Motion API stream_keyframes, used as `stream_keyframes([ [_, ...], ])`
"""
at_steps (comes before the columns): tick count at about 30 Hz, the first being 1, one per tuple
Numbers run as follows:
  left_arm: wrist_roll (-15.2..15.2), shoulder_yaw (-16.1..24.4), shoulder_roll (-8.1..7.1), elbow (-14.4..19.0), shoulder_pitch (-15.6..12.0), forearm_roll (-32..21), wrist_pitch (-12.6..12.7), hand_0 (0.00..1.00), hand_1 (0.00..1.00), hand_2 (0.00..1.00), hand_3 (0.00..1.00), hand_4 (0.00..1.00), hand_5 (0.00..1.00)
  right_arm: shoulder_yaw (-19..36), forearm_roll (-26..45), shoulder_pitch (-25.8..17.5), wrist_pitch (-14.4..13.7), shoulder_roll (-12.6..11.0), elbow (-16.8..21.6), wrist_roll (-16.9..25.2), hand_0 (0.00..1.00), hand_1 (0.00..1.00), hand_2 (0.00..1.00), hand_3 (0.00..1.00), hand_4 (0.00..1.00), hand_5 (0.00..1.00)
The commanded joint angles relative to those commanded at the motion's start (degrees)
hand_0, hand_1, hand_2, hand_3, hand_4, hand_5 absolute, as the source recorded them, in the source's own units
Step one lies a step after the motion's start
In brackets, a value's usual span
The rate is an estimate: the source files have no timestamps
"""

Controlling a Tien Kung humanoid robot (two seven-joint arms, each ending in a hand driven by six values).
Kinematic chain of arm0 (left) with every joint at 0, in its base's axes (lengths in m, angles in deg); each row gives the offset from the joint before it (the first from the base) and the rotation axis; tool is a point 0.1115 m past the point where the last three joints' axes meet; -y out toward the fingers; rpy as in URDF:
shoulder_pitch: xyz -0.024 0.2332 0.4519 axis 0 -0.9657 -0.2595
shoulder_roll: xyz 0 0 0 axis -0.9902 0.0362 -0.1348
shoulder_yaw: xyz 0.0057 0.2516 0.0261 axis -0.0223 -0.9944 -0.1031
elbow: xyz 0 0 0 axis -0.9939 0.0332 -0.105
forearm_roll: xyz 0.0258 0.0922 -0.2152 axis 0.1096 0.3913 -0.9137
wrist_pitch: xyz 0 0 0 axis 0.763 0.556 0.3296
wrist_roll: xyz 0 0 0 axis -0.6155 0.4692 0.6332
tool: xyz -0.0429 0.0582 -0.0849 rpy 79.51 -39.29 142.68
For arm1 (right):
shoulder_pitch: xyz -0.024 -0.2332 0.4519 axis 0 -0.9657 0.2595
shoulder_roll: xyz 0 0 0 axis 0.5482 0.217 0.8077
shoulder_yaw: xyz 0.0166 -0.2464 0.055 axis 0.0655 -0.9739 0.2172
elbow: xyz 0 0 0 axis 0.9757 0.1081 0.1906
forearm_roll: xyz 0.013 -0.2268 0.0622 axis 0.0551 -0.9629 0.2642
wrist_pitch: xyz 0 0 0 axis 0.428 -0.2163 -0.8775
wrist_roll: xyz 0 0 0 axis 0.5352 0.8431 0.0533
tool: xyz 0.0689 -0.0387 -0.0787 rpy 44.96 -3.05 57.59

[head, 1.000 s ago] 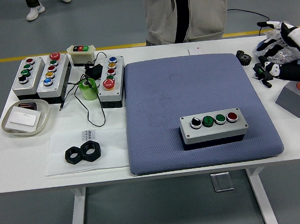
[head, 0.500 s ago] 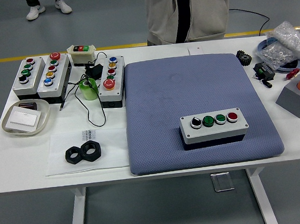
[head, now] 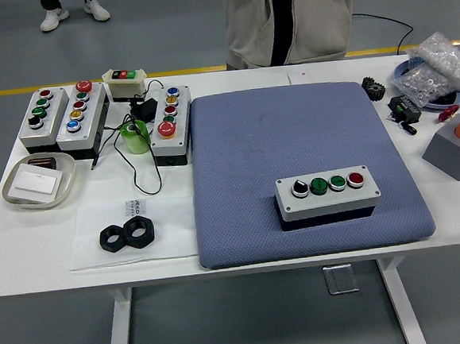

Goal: Pick up the button,place it on the desk,press the button,press the button

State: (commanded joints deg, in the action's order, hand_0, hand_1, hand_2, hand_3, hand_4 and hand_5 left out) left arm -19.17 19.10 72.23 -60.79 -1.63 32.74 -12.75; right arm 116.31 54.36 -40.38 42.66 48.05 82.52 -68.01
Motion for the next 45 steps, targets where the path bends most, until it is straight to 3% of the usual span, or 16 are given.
stream_keyframes([
  [45,0.1,0.3,-0.04,0.0,-0.4,0.8,0.0,0.758,0.83,0.873,0.831,0.633,0.998,-0.5,0.0,-0.3,-0.6,-0.4,0.2,-0.7,0.938,0.839,0.871,0.83,0.542,0.687],
])
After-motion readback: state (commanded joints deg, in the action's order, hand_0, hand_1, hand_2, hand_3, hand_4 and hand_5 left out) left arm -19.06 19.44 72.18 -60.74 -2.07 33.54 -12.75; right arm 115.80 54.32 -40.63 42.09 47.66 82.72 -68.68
